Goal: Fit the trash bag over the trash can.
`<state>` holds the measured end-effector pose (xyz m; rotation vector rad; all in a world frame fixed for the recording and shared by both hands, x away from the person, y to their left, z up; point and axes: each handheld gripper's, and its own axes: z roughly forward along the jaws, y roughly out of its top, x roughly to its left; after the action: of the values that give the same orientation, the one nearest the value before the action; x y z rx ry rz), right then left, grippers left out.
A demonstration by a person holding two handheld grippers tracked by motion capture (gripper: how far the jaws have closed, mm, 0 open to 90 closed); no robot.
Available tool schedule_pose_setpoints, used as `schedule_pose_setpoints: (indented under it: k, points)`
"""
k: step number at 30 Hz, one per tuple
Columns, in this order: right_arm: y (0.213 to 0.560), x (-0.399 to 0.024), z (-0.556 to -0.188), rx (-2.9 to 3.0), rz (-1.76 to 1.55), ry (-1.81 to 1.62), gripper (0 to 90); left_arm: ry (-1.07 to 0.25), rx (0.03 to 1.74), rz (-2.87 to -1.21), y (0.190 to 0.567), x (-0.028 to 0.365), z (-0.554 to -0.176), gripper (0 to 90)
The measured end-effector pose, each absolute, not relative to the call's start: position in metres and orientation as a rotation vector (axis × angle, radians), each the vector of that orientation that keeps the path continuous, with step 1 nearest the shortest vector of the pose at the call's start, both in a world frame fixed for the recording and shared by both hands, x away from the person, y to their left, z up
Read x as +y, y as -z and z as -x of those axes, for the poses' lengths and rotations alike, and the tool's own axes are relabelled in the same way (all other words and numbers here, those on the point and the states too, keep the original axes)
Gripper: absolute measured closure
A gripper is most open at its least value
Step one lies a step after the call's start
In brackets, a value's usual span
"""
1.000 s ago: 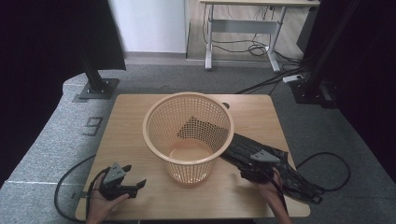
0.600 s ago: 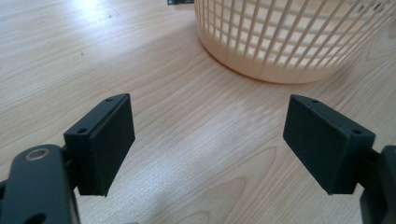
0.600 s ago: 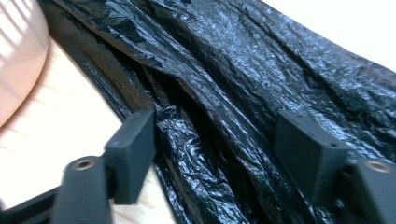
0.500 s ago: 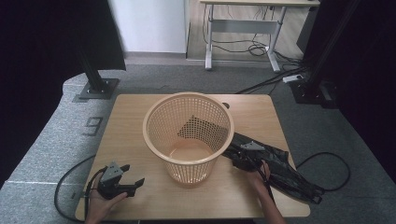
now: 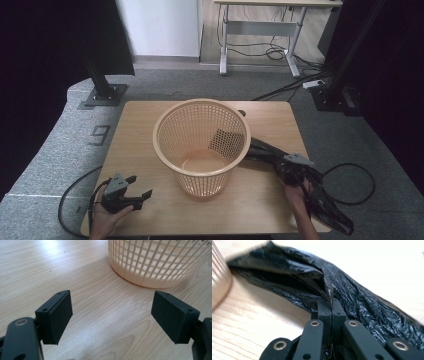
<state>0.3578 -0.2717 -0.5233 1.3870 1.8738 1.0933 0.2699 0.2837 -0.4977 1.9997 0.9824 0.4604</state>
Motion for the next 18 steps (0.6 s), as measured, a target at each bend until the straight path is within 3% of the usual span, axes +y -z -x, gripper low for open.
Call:
schedule_pose_setpoints:
  k: [18]
  points:
    - [0.409,-0.319,-0.311,1.596,-1.172,-1.311,88.7,-0.462,0.984,-1.989,0.496,0.285,-0.269,17.2]
